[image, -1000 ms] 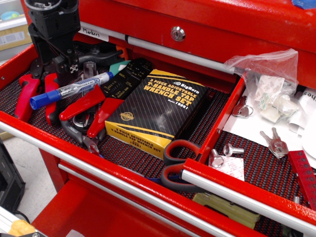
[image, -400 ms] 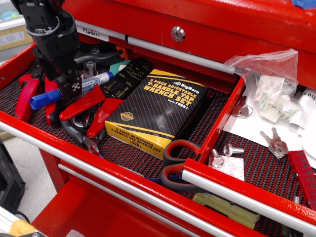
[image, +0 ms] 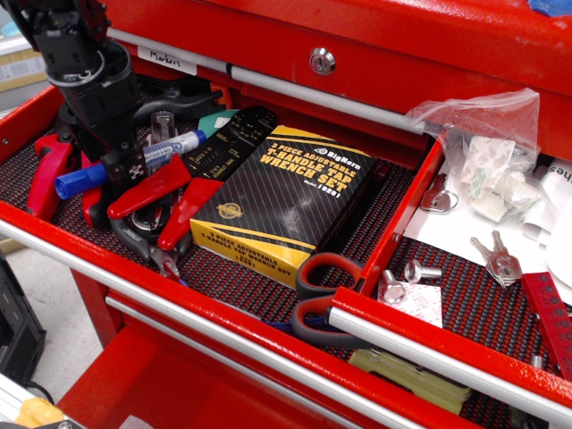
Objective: Pick up blue pen and put into drawer
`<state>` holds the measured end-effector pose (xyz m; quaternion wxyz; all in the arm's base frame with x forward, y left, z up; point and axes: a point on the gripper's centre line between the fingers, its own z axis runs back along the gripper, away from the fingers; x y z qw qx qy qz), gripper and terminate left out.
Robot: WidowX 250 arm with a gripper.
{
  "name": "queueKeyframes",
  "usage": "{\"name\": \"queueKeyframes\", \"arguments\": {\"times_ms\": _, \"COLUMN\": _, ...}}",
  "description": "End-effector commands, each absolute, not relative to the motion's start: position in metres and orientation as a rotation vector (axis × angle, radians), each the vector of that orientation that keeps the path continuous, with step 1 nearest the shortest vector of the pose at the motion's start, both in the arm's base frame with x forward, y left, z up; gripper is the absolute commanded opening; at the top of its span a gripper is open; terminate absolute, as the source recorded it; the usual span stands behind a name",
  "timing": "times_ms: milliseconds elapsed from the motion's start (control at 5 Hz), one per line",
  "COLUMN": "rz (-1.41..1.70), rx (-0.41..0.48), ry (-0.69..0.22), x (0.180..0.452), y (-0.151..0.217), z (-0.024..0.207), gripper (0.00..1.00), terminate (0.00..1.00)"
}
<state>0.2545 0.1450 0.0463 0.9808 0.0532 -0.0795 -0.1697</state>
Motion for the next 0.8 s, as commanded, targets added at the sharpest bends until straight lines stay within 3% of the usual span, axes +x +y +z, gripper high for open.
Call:
{"name": "queueKeyframes", "arguments": {"times_ms": 0, "rz": -0.325, "rx": 0.13, "ry": -0.183, "x": 0.262, "y": 0.147, "z": 0.049, "gripper": 0.0, "terminate": 0.0}}
{"name": "queueKeyframes", "arguments": {"times_ms": 400, "rz": -0.331, "rx": 0.198, "ry": -0.087, "x": 0.265, "y": 0.13, "z": 0.103, "gripper": 0.0, "terminate": 0.0}}
{"name": "queueKeyframes", "arguments": {"times_ms": 600, "rz": -0.393, "rx": 0.194, "ry": -0.028, "x": 0.264, "y": 0.09, "z": 0.152, "gripper": 0.0, "terminate": 0.0}}
